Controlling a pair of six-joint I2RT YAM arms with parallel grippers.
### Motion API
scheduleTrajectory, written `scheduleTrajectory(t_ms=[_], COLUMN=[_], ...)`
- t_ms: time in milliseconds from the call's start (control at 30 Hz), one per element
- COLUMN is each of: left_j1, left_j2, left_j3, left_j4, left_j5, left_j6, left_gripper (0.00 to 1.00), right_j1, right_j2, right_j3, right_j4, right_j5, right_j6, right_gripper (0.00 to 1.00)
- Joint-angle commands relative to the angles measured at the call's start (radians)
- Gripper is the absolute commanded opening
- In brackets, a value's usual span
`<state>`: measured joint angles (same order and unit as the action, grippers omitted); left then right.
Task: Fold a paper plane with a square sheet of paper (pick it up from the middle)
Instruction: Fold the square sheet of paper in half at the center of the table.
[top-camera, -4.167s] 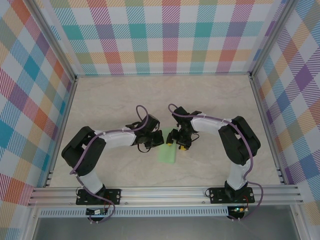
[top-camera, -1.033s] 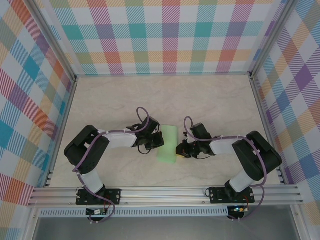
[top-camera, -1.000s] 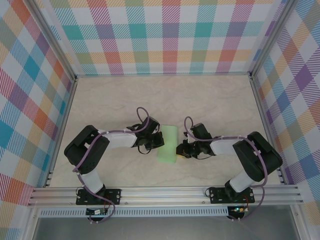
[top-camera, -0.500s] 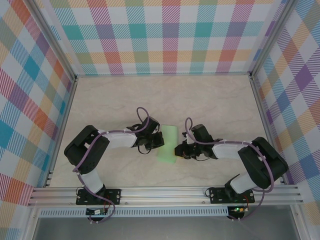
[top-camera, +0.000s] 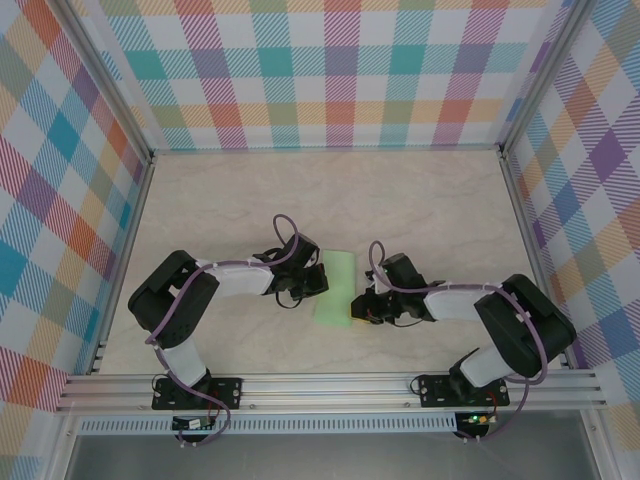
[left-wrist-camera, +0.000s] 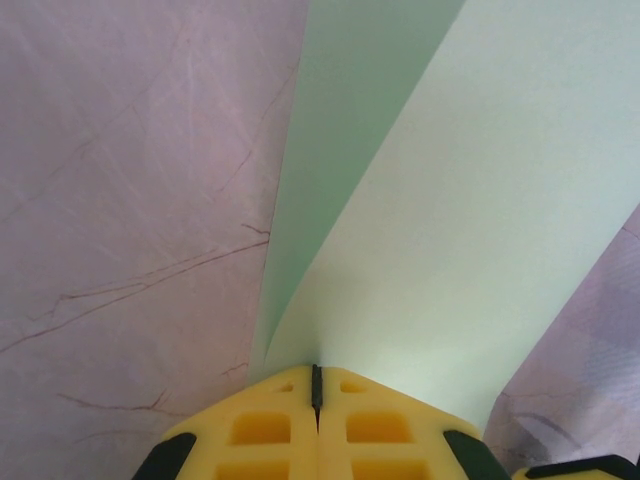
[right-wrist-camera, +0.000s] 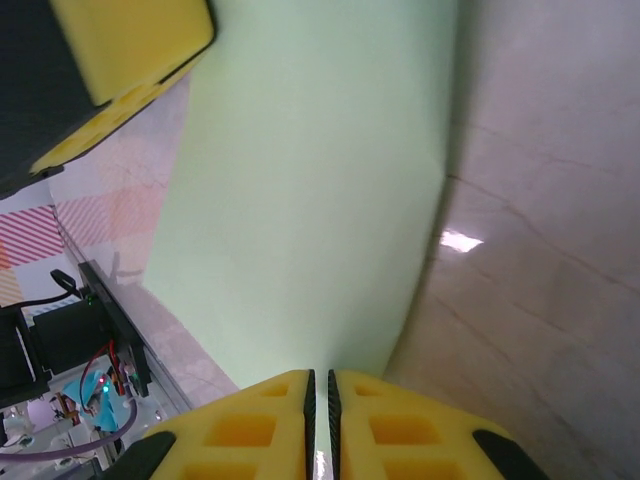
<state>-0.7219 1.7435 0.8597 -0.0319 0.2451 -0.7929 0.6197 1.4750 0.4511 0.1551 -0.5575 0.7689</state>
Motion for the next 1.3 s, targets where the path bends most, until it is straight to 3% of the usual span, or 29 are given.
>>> scheduleTrajectory(t_ms=[0, 300, 800, 1267], left_j1=[-0.014, -0.014, -0.014, -0.014], left_j2=[0.017, 0.018, 0.017, 0.012], left_j3=[-0.038, -0.039, -0.042, -0.048], left_j4=[-0.065, -0.066, -0.068, -0.071], left_j5=[-0.005, -0.004, -0.009, -0.009], left_j6=[0.009, 0.012, 0.014, 0.018], left_gripper=[0.00, 0.00, 0.00, 0.00], right_j1=[0.024, 0.054, 0.071, 0.100], right_j2=[-0.013, 0.065, -0.004, 0.111], right_j3=[0.037, 0.037, 0.050, 0.005], right_j4=[-0.019, -0.041, -0.037, -0.004], right_j5=[0.012, 0.088, 0.028, 0.050], right_j6=[-0.014, -0.023, -0.008, -0.017], right_gripper=[0.15, 0.13, 0.14, 0.13])
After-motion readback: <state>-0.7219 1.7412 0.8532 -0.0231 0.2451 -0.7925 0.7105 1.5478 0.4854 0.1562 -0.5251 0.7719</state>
